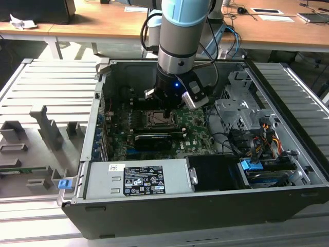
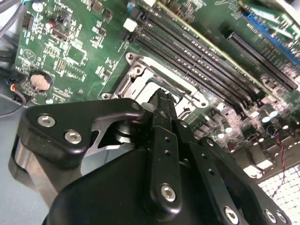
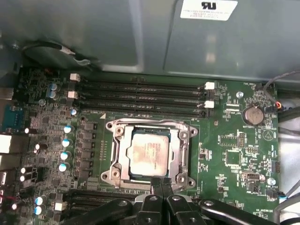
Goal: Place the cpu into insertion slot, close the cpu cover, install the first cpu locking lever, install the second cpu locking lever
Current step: 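Install the second cpu locking lever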
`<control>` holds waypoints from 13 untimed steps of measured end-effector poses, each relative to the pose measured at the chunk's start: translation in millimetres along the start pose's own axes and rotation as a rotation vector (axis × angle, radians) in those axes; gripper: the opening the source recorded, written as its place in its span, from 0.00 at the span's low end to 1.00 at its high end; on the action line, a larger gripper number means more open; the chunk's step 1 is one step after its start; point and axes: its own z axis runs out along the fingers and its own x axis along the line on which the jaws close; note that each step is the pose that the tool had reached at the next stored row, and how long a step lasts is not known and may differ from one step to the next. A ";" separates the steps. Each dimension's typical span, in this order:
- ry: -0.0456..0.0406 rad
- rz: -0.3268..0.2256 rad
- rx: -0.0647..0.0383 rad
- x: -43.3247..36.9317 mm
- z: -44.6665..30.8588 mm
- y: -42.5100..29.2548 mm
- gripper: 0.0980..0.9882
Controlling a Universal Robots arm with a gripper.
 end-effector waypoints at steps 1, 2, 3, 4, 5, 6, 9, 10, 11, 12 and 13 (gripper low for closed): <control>-0.0003 0.001 0.000 0.1 0.3 -0.6 0.01; -0.0008 0.005 0.000 0.1 0.6 -0.7 0.01; -0.0015 0.011 0.000 0.1 1.0 -1.0 0.01; -0.0018 0.013 0.000 0.3 1.2 -1.5 0.01; -0.0021 0.014 0.000 0.5 1.3 -2.0 0.01; -0.0023 0.015 0.000 0.7 1.3 -2.5 0.01; -0.0026 0.017 0.000 2.8 1.1 -5.8 0.01; -0.0026 0.017 0.000 3.6 1.0 -6.5 0.01; -0.0025 0.017 0.000 4.8 0.9 -7.5 0.01; -0.0025 0.017 0.000 5.8 0.9 -8.1 0.01; -0.0025 0.017 0.000 7.9 1.0 -8.5 0.01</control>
